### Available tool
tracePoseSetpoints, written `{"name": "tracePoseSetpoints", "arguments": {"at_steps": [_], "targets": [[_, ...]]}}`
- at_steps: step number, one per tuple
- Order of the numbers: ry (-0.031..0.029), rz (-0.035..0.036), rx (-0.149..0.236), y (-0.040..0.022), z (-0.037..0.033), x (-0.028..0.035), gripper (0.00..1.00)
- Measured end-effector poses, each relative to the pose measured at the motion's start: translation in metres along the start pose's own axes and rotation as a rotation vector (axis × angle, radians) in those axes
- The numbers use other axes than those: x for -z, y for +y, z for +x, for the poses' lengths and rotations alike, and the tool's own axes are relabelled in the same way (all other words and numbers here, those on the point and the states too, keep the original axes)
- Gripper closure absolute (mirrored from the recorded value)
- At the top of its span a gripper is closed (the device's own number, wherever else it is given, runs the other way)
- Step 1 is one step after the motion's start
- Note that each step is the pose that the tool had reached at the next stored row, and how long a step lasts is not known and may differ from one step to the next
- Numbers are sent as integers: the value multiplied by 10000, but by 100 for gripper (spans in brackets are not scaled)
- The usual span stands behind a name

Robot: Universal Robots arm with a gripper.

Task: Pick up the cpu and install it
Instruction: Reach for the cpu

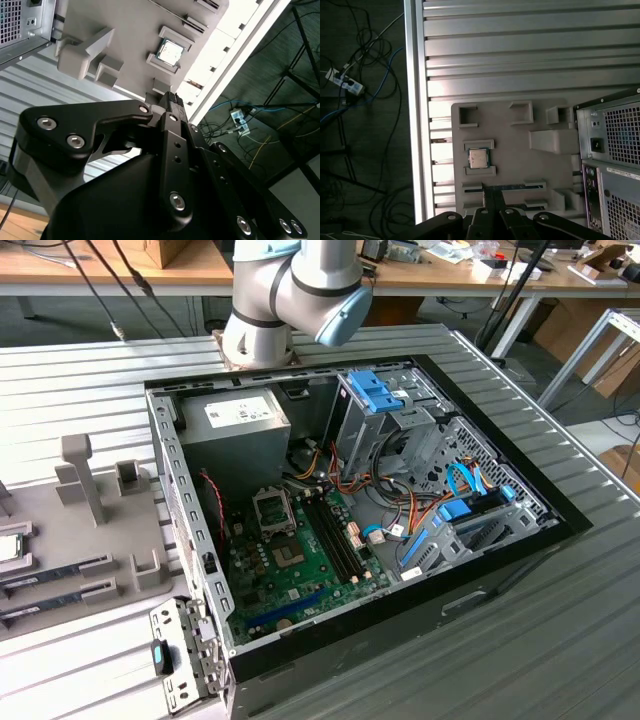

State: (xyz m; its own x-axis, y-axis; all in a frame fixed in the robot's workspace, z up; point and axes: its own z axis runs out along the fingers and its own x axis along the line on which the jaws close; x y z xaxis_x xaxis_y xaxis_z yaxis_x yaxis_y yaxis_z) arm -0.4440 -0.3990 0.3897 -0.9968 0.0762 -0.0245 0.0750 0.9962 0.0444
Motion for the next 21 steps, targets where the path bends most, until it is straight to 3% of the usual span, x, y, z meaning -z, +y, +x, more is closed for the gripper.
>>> {"name": "tracePoseSetpoints", "arguments": {"at_steps": [12, 21], "targets": [[0, 0, -1, -9, 118, 1, 89], [0, 0, -1, -18, 245, 2, 89]]}}
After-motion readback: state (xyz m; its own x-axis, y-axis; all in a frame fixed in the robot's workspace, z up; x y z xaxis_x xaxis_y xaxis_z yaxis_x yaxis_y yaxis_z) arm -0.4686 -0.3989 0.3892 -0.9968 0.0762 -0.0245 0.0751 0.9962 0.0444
